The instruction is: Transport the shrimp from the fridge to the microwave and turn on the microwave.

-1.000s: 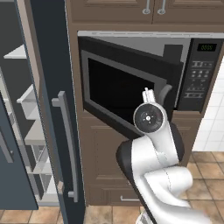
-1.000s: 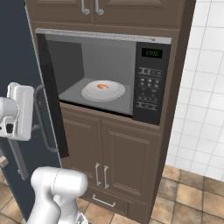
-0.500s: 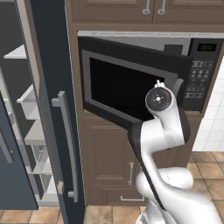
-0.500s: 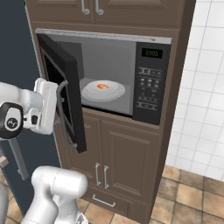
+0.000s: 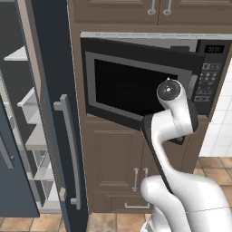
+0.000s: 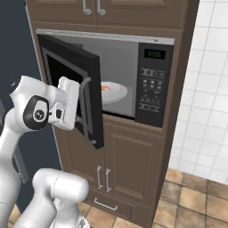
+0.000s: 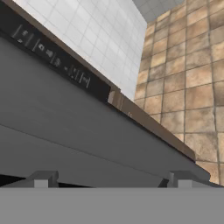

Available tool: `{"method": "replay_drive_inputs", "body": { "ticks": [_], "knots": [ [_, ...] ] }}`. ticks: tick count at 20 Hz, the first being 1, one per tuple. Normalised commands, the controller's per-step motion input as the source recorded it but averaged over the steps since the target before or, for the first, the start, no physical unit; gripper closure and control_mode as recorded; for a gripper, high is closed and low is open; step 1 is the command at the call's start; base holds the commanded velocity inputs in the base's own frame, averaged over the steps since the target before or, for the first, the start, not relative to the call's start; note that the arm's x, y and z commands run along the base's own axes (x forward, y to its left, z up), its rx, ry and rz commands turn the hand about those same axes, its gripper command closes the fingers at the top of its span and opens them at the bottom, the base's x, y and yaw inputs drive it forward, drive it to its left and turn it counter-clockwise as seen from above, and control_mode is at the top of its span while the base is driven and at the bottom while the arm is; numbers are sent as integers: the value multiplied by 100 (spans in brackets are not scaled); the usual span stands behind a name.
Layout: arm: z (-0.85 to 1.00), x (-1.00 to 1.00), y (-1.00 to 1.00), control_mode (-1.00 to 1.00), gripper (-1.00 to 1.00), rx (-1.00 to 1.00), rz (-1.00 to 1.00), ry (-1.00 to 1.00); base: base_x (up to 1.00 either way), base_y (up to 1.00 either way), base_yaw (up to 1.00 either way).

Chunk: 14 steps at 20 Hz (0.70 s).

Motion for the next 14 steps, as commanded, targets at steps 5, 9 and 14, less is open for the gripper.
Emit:
{"method": "replay_drive_inputs", "body": {
  "ticks": [5,9,14],
  "knots": [
    [-10,55,-44,-100,-100,-5,0,6,0,0,0],
    [-9,50,-44,-100,-100,-6,0,6,0,0,0],
    [-3,46,-37,-100,-100,-9,0,3,0,0,0]
  ]
}}
